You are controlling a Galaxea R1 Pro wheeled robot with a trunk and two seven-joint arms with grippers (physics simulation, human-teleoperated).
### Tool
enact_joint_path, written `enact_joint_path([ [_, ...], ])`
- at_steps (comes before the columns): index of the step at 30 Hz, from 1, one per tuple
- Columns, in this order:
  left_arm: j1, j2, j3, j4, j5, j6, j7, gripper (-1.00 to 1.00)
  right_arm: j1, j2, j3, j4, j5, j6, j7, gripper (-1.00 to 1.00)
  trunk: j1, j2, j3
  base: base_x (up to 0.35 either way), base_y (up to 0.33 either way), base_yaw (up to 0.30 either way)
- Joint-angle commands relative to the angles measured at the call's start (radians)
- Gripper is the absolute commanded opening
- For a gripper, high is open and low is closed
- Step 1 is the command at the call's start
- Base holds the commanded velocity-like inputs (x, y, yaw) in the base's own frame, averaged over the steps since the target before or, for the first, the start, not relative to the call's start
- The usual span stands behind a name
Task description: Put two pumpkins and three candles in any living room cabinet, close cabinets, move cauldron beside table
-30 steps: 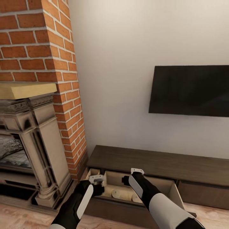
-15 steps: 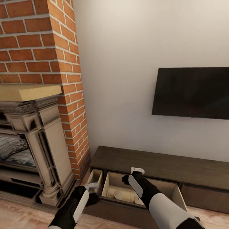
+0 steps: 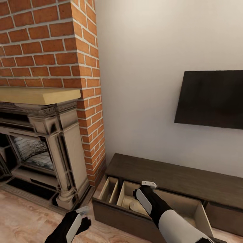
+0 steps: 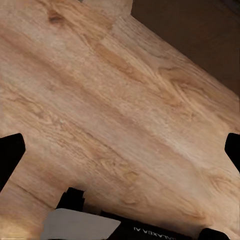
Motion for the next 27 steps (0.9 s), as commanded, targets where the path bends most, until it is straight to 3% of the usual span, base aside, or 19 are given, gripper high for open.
enact_joint_path([
  [1, 0.0, 0.01, 0.001, 0.035, 0.001, -0.037, -0.001, 1.0, 0.006, 0.0, 0.0, -0.002, 0.0, 0.0, 0.0, 1.0, 0.0, 0.0, 0.0, -0.026, 0.0, 0.293],
  [5, 0.0, 0.051, 0.001, 0.114, 0.003, -0.112, -0.007, 1.0, 0.031, 0.0, 0.0, -0.004, 0.0, -0.007, -0.001, 1.0, 0.0, 0.0, 0.0, -0.011, 0.0, 0.294],
  [7, 0.0, 0.079, 0.002, 0.178, 0.005, -0.167, -0.012, 1.0, 0.062, 0.0, 0.0, -0.004, 0.0, -0.054, 0.001, 1.0, 0.0, 0.0, 0.0, -0.003, 0.0, 0.294],
  [11, 0.005, 0.103, 0.002, 0.229, 0.005, -0.248, -0.017, 1.0, 0.106, 0.0, 0.004, -0.003, -0.002, -0.116, 0.0, 1.0, 0.0, 0.0, -0.001, -0.001, 0.0, 0.294],
  [15, 0.013, 0.123, 0.001, 0.239, 0.006, -0.266, -0.017, 1.0, 0.113, 0.0, 0.029, 0.004, -0.005, -0.13, -0.002, 1.0, 0.0, 0.0, -0.003, 0.0, 0.0, 0.294],
  [27, 0.02, 0.132, -0.001, 0.242, 0.007, -0.294, -0.017, 1.0, 0.152, 0.0, 0.044, 0.008, -0.006, -0.174, -0.001, 1.0, 0.0, 0.0, -0.01, 0.0, 0.0, 0.288],
])
